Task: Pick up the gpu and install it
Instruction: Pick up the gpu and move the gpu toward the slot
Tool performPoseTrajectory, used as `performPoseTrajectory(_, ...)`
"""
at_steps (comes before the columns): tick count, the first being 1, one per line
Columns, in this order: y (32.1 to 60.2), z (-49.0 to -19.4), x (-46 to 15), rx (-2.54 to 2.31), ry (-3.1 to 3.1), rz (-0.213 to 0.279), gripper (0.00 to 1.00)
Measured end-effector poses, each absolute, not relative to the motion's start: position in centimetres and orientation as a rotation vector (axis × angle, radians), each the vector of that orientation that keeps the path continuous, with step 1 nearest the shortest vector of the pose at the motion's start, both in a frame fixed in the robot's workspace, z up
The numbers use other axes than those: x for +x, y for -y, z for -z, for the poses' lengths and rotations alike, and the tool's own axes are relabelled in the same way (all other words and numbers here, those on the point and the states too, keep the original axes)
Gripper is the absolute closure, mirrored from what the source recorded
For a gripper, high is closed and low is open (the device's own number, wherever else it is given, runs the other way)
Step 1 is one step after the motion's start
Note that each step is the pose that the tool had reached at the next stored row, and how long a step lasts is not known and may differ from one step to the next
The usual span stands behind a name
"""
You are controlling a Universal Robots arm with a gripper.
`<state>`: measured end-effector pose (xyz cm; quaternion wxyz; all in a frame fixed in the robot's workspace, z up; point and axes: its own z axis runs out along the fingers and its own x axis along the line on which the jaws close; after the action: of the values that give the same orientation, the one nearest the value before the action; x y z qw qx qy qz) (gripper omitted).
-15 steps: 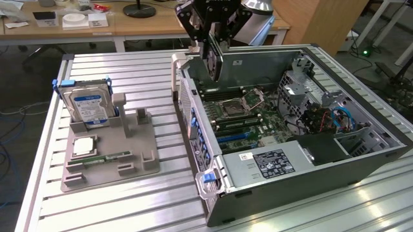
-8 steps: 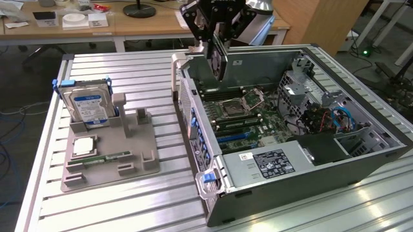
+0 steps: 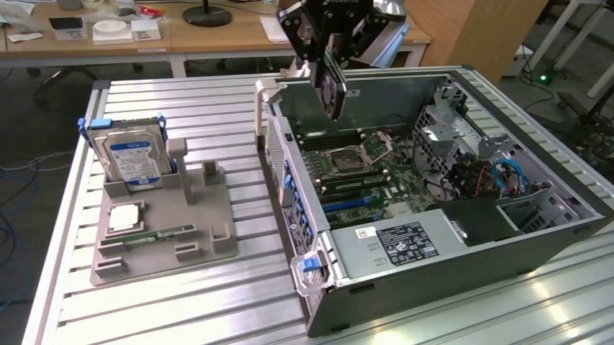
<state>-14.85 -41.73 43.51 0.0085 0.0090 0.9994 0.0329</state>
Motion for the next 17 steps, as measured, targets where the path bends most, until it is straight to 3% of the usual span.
performPoseTrajectory(17, 41.7, -43.4, -12.3, 0.028, -3.123, -0.103, 0.72)
